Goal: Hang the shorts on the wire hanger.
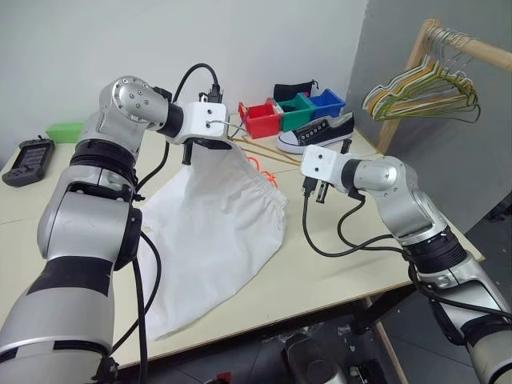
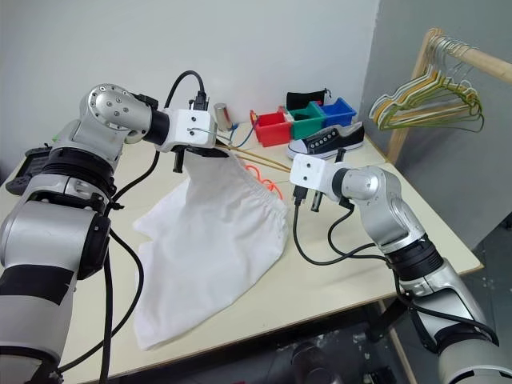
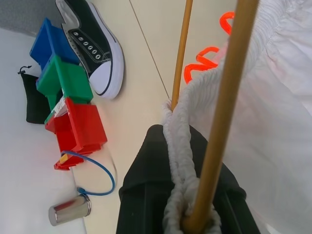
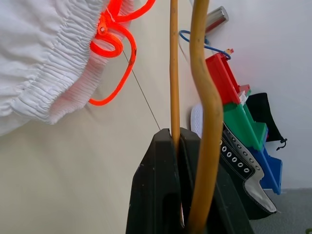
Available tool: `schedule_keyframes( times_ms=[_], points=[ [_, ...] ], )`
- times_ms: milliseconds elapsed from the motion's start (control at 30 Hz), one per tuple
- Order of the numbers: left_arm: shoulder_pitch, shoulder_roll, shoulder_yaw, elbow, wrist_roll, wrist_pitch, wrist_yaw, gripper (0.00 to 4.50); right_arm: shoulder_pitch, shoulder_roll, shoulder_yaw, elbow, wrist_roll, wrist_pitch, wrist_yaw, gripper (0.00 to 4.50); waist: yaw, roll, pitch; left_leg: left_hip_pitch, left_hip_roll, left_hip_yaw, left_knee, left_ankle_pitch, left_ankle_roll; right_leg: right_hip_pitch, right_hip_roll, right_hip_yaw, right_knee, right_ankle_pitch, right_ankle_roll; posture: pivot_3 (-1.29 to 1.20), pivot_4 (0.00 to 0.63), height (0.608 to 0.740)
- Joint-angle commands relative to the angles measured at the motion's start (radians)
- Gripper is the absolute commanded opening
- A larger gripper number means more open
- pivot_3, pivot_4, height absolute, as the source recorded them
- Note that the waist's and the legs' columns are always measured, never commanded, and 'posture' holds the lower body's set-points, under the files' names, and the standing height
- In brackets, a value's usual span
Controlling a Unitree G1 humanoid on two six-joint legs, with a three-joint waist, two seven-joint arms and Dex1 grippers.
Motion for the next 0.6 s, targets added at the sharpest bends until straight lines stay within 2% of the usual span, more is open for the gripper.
schedule_keyframes(
  times_ms=[33, 433, 600],
  points=[
    [-0.009, 0.004, 0.004, -0.008, -0.002, 0.000, 0.025, 0.04, -0.034, -0.003, -0.030, -0.067, 0.014, 0.002, 0.013, 0.00, 0.000, 0.000, 0.000, 0.000, 0.000, 0.000, 0.000, 0.000, 0.000, 0.000, 0.000, 0.000, 0.000, 0.000, 0.000, -0.36, 0.000, 0.740],
    [0.019, 0.009, 0.016, -0.020, -0.021, 0.009, 0.010, 0.04, -0.027, -0.040, -0.041, -0.073, 0.036, 0.022, 0.056, 2.51, -0.002, 0.000, 0.000, 0.000, 0.000, 0.000, 0.000, 0.000, 0.000, 0.000, 0.000, 0.000, 0.000, 0.000, 0.000, -0.36, 0.000, 0.740],
    [0.060, 0.021, 0.026, -0.043, -0.043, 0.030, -0.022, 0.04, -0.020, -0.094, -0.060, -0.089, 0.073, 0.043, 0.116, 3.50, -0.002, 0.000, 0.000, 0.000, 0.000, 0.000, 0.000, 0.000, 0.000, 0.000, -0.001, 0.000, 0.000, 0.000, 0.000, -0.36, 0.000, 0.740]
  ],
)
